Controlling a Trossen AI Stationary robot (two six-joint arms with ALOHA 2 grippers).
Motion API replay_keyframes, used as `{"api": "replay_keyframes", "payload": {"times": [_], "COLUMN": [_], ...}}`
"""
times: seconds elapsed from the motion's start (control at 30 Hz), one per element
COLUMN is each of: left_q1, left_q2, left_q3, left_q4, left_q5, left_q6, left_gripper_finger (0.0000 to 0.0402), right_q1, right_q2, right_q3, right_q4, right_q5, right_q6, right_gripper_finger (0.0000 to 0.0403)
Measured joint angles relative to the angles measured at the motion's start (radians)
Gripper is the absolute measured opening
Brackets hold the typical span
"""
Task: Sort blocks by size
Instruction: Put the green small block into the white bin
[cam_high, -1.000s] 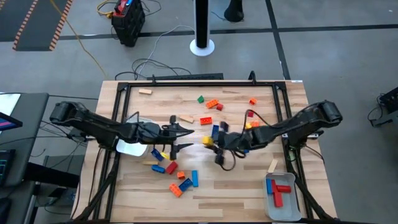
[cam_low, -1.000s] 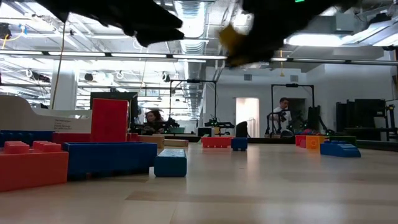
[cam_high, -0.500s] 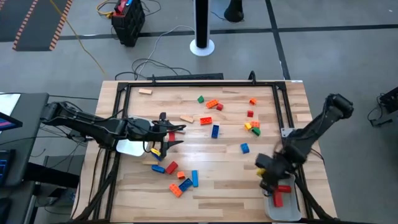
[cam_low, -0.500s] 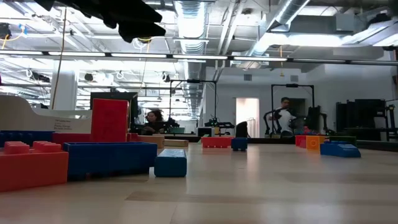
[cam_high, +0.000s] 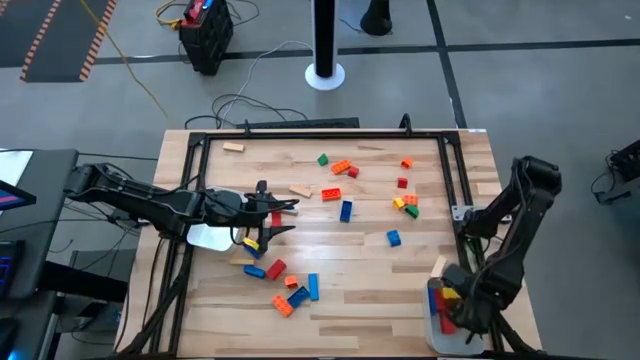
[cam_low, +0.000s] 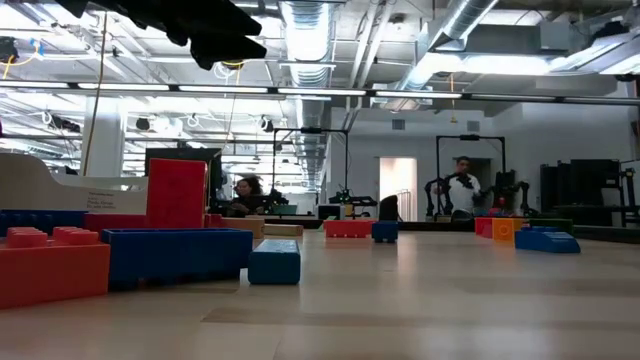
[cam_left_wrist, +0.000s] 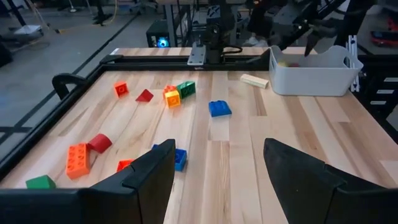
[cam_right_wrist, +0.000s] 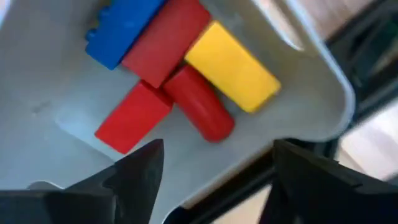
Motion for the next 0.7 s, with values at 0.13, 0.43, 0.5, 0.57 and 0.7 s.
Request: {"api": "replay_keyframes", "payload": {"times": [0.13,0.43,0.5,0.57,0.7], "left_q1": [0.000,0.000,0.000,0.000,0.000], "left_q2": [0.000,0.000,0.000,0.000,0.000], "left_q3": [0.000,0.000,0.000,0.000,0.000], "left_q4": [-0.062,-0.033,-0.018,-0.024,-0.055], "left_q5": [0.008,-0.044,-0.047,-0.048,-0.049], "left_q6": [-0.018,-0.028,-0.035,-0.050,-0.082], "left_gripper_finger": [0.0237,0.0237,0.0237,0.0237,0.0237], "right_q1": [-0.041,-0.327,-0.440,-0.553,-0.768], "right_q2": [-0.018,-0.018,-0.018,-0.018,-0.027], "right_q3": [0.083,0.170,0.140,0.093,-0.019], "right_q4": [-0.075,-0.425,-0.423,-0.394,-0.213], "right_q5": [0.010,0.432,0.454,0.454,0.455], "right_q6": [-0.012,-0.359,-0.457,-0.582,-0.849], "right_gripper_finger": [0.0331,0.0306,0.0305,0.0305,0.0305]}}
